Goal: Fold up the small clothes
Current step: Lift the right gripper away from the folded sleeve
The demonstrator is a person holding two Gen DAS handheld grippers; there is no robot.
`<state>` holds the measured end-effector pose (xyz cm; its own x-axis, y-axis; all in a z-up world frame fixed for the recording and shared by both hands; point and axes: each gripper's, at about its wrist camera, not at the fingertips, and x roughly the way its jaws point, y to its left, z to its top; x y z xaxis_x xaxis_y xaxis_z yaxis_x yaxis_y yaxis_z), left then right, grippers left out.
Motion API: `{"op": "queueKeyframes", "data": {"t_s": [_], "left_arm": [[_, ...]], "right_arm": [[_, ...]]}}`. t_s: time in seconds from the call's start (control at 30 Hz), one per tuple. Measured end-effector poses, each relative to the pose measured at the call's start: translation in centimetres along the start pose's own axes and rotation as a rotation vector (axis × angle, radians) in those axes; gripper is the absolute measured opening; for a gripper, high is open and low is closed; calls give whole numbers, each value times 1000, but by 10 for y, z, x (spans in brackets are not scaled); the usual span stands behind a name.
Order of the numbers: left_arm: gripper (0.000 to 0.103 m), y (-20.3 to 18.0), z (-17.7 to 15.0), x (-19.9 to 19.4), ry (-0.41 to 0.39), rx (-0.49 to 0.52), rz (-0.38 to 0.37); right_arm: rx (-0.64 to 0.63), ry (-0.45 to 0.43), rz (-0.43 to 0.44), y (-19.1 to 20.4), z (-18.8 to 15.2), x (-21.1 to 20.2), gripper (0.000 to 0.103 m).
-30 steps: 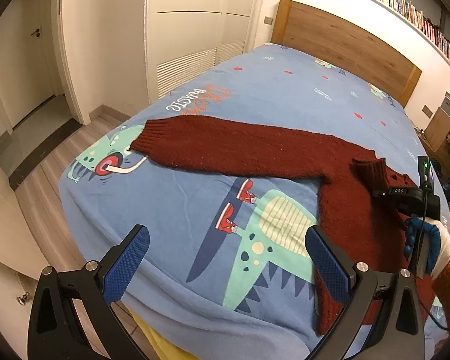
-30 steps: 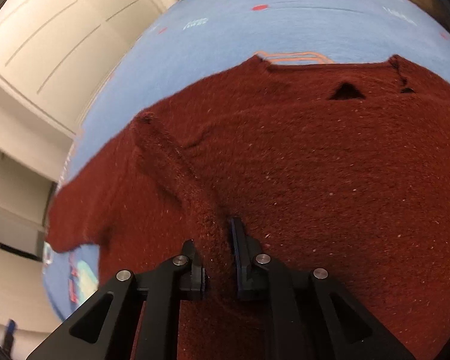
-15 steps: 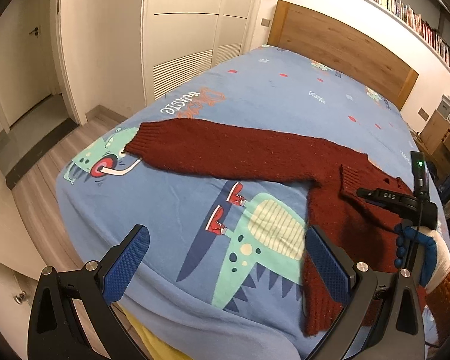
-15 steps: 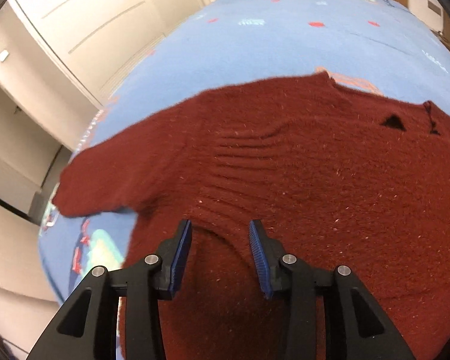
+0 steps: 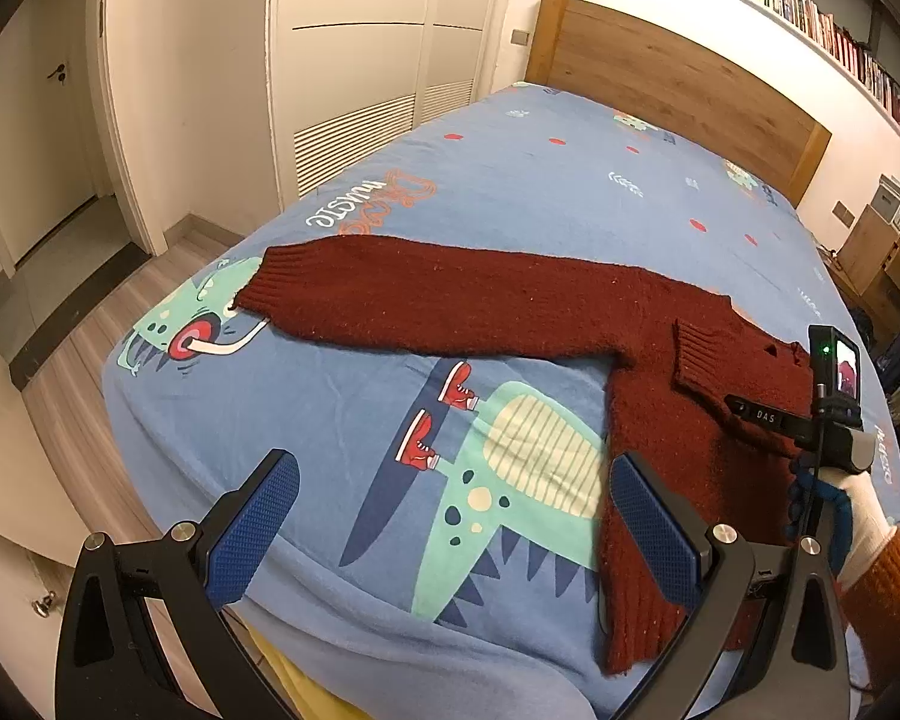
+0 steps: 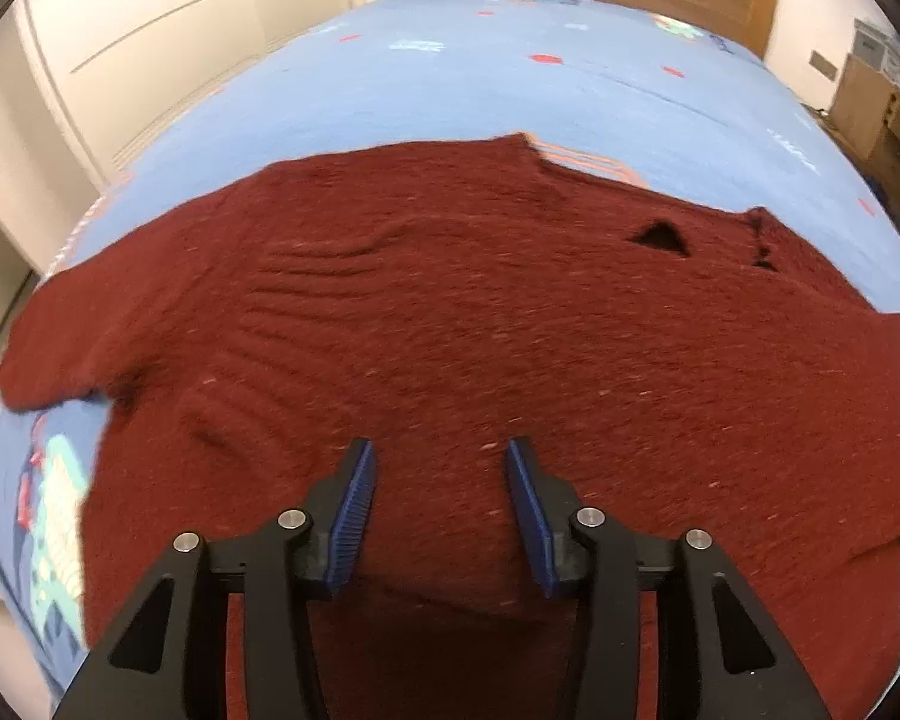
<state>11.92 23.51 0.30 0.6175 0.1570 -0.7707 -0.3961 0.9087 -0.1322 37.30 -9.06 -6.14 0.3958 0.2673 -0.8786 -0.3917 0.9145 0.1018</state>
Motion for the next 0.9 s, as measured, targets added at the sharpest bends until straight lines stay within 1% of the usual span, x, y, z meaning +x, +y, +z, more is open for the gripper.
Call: {"op": "queueKeyframes", "data": {"t_s": [0.1,0.17,0.27,0.37,0.5,0.57,0.6,0.67,0.73,0.9], "left_arm": [[102,-7,1,-1,-12,15,29],[102,-12,2,-1,-25,30,59],[102,-17,2,-1,-43,47,81],[102,-22,2,-2,-67,63,102],[102,-28,2,0,-71,82,94],[102,-32,2,0,-72,84,86],[102,-33,2,0,-71,83,81],[102,-39,3,-1,-62,91,63],[102,-45,5,-4,-58,107,45],[102,-50,8,-17,-73,121,16]], "right_arm": [[-19,-14,40,2,-3,-8,46],[-10,-33,29,-12,-2,-15,46],[21,-65,-54,-42,0,-25,46],[82,-85,-159,-86,-2,-32,46],[179,-74,-290,-155,-12,-39,46],[210,-58,-319,-186,-25,-44,46],[224,-50,-316,-192,-28,-48,46],[244,-44,-288,-200,-44,-45,47],[240,-60,-281,-199,-52,-50,47],[238,-44,-258,-193,-64,-66,47]]}}
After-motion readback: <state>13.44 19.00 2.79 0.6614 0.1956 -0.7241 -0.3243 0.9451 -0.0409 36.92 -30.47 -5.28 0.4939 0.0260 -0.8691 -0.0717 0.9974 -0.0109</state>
